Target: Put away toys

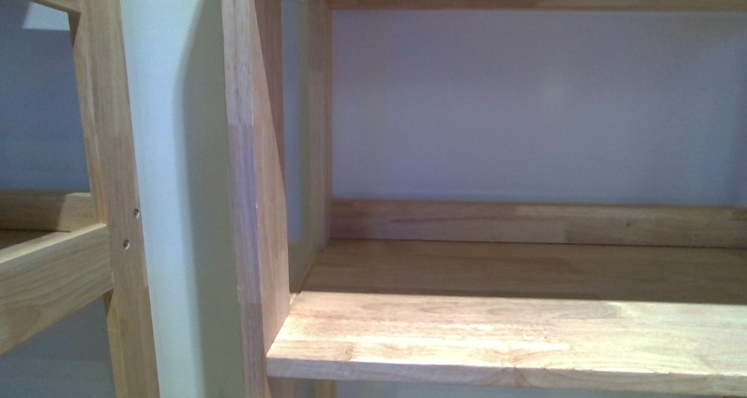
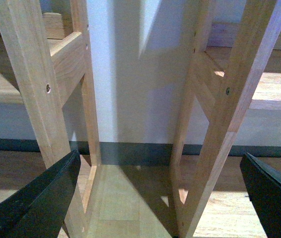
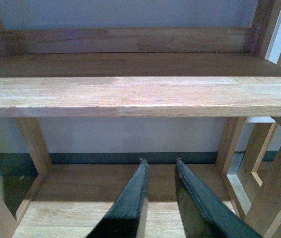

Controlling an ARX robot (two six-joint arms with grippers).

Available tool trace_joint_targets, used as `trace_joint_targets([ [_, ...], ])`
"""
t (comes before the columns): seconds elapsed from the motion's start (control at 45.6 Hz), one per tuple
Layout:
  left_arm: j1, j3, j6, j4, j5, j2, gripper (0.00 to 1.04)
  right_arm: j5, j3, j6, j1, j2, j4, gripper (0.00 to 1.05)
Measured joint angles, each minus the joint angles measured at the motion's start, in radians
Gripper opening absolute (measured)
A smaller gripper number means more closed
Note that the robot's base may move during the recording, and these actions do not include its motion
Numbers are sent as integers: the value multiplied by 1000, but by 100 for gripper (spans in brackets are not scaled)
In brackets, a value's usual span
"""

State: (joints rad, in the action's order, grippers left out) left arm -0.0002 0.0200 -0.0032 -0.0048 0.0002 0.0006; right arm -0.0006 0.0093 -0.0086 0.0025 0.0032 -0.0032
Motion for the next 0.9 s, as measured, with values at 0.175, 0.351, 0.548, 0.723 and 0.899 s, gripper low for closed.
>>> trace_joint_targets([
  [0.175, 0, 0, 0, 0, 0, 0, 99, 0, 0, 0, 0, 0, 0, 49],
  [0.351, 0, 0, 0, 0, 0, 0, 99, 0, 0, 0, 0, 0, 0, 83],
  [0.548, 0, 0, 0, 0, 0, 0, 99, 0, 0, 2, 0, 0, 0, 98],
  [0.723, 0, 0, 0, 0, 0, 0, 99, 0, 0, 3, 0, 0, 0, 99],
  [0.899, 0, 0, 0, 0, 0, 0, 99, 0, 0, 3, 0, 0, 0, 99],
])
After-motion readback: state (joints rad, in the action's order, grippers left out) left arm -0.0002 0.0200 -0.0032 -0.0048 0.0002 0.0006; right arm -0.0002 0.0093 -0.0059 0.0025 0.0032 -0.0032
